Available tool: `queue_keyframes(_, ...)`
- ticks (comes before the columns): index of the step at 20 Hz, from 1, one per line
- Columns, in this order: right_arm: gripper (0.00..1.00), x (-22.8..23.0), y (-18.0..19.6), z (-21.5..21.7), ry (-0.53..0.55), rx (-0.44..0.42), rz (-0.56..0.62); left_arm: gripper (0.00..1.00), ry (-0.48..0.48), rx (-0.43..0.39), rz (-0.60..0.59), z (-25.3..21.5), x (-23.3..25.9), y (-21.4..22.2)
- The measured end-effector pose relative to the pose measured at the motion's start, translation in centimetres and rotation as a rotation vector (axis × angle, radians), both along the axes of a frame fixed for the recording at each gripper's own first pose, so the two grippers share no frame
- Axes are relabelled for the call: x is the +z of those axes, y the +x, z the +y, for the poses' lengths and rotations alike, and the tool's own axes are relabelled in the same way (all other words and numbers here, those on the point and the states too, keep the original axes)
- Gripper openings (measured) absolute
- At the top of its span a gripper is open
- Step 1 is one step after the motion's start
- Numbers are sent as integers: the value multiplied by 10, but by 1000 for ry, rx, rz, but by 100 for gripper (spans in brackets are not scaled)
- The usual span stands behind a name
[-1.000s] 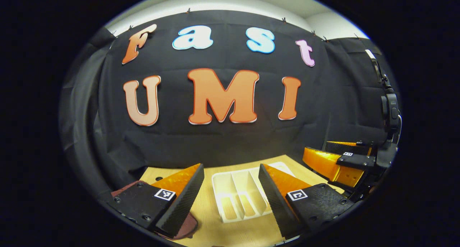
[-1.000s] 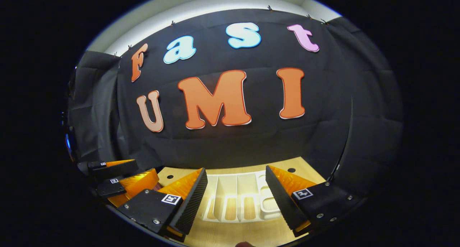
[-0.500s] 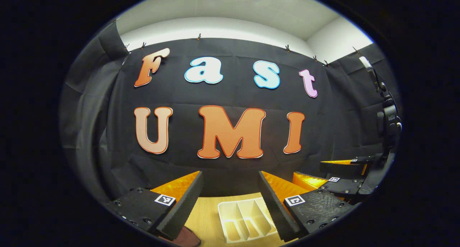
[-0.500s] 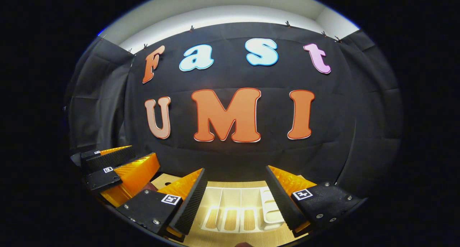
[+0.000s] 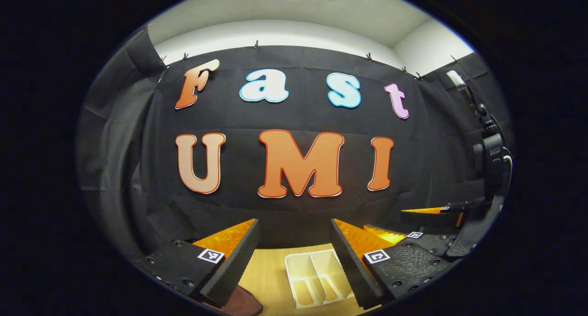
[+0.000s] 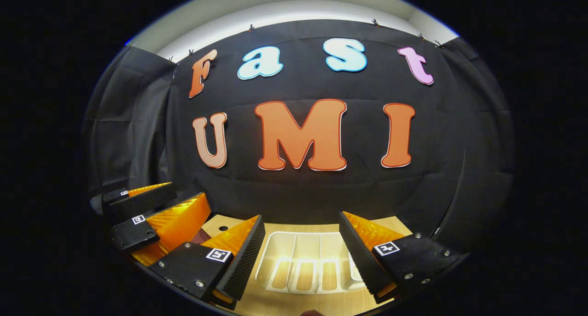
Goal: Open the schoolbag, grab two books from the bookshelf and put them into the schoolbag.
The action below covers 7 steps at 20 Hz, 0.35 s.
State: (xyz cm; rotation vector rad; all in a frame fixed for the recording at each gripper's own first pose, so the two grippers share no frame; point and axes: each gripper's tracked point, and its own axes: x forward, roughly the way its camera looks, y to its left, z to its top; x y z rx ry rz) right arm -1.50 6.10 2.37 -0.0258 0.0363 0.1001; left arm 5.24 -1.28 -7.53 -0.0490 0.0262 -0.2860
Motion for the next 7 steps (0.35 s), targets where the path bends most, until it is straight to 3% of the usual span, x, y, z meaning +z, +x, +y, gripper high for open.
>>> queue_keyframes(7,97,-3,14,12,10,26,11,94,24,27,-1,18,-1,5)
